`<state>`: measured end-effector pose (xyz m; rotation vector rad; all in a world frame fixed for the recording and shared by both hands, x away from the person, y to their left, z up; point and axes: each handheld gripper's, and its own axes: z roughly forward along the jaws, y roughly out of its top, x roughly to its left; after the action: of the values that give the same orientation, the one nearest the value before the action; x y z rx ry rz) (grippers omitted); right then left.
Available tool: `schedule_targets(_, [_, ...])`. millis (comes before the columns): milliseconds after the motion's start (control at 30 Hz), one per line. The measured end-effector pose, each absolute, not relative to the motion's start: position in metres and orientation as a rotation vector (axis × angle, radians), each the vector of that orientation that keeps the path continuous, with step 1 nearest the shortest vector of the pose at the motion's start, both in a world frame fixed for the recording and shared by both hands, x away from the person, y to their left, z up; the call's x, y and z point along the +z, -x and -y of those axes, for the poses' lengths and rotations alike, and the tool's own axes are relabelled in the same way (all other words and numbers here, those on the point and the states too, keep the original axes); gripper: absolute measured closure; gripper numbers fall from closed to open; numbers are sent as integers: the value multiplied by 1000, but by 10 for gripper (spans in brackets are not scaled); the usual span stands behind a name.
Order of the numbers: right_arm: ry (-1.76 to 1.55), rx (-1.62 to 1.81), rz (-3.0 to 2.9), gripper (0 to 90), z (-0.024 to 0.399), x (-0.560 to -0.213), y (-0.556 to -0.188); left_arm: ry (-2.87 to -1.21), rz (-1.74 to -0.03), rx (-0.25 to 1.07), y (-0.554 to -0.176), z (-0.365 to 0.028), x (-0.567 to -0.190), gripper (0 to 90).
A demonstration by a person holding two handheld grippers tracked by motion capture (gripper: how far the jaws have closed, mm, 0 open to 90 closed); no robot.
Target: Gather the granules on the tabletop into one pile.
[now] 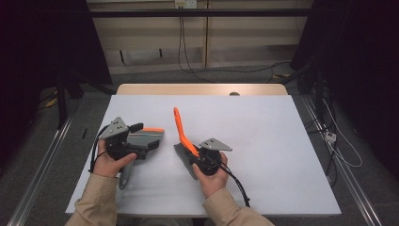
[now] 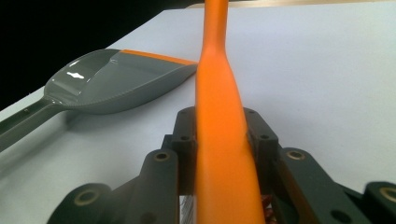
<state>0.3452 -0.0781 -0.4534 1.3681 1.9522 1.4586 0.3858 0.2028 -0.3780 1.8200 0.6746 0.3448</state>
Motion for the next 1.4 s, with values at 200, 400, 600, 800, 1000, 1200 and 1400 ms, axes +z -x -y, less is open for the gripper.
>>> schedule_targets(200, [-1395, 1464, -1946, 704, 85, -454, -345, -1826, -670, 344, -386, -202, -378, 61])
schedule_targets(400, [-1394, 1452, -1940, 704, 89, -453, -344, -1824, -673, 346, -386, -203, -378, 61])
schedule_targets(600, [-1400, 1450, -1933, 704, 94, -453, -343, -1826, -669, 344, -386, -201, -378, 61])
schedule_targets(800, [-1414, 1479, -1930, 707, 96, -453, -344, -1830, -669, 343, -386, -201, -379, 61])
schedule_targets(1000, [-1424, 1521, -1935, 709, 95, -451, -346, -1839, -666, 345, -386, -200, -379, 61])
schedule_targets(1200, [-1397, 1591, -1931, 708, 96, -436, -349, -1830, -675, 343, -386, -201, -379, 61])
schedule_targets(1400, [-1343, 1577, -1952, 709, 100, -421, -361, -1828, -676, 347, -386, -202, -379, 61])
